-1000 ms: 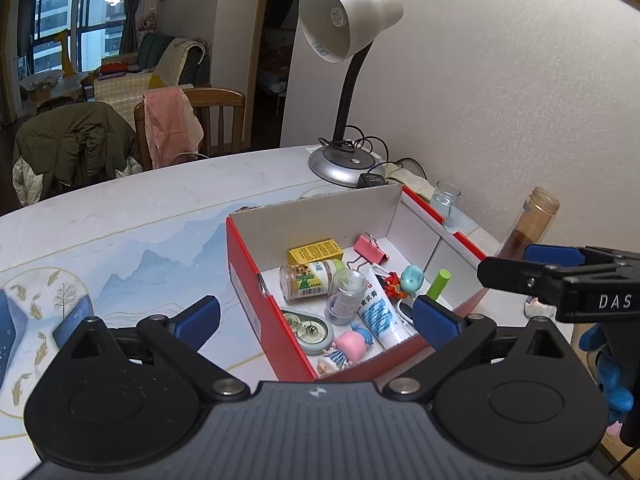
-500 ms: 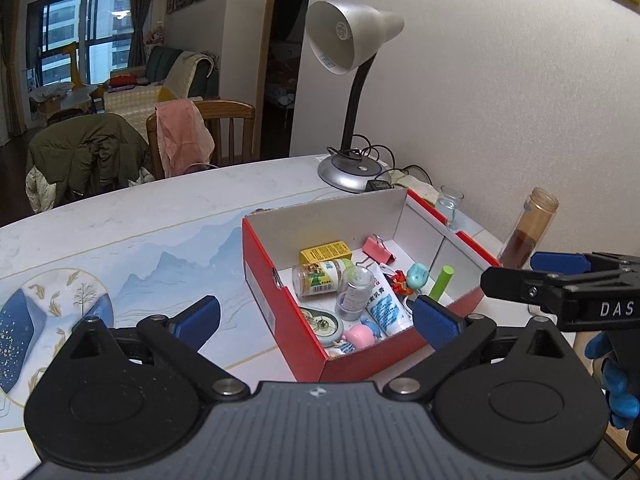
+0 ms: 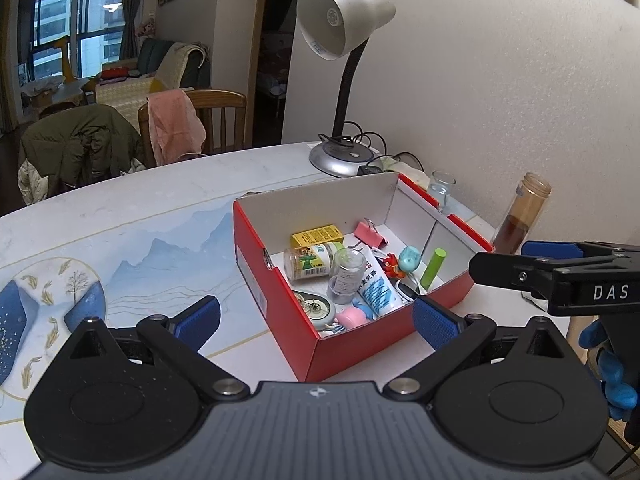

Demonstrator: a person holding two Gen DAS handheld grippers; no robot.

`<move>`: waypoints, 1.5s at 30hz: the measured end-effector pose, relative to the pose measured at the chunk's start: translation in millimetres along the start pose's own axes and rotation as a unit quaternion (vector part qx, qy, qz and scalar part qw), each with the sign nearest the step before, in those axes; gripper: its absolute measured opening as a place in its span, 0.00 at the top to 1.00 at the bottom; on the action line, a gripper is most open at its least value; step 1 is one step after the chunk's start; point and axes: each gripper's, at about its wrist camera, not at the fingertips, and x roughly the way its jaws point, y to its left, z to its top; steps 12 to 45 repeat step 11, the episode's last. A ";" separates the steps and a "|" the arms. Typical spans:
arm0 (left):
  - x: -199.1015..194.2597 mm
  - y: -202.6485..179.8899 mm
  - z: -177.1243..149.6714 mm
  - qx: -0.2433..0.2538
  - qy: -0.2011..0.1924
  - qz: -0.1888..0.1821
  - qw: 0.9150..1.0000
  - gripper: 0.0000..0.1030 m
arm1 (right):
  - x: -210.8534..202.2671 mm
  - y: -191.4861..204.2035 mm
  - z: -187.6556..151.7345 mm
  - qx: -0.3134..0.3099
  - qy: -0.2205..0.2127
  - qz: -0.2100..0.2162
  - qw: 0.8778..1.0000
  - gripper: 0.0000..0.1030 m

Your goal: Organize rigid objects

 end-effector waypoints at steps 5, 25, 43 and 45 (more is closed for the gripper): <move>0.2 0.6 0.2 -0.002 0.000 0.001 1.000 0.00 | 0.1 0.0 0.1 0.000 0.000 0.000 1.000 0.00; 0.5 3.3 1.0 -0.005 0.000 0.009 1.000 0.00 | 0.6 0.2 0.0 -0.001 0.001 0.000 1.000 0.00; 0.5 3.3 1.0 -0.005 0.000 0.009 1.000 0.00 | 0.6 0.2 0.0 -0.001 0.001 0.000 1.000 0.00; 0.5 3.3 1.0 -0.005 0.000 0.009 1.000 0.00 | 0.6 0.2 0.0 -0.001 0.001 0.000 1.000 0.00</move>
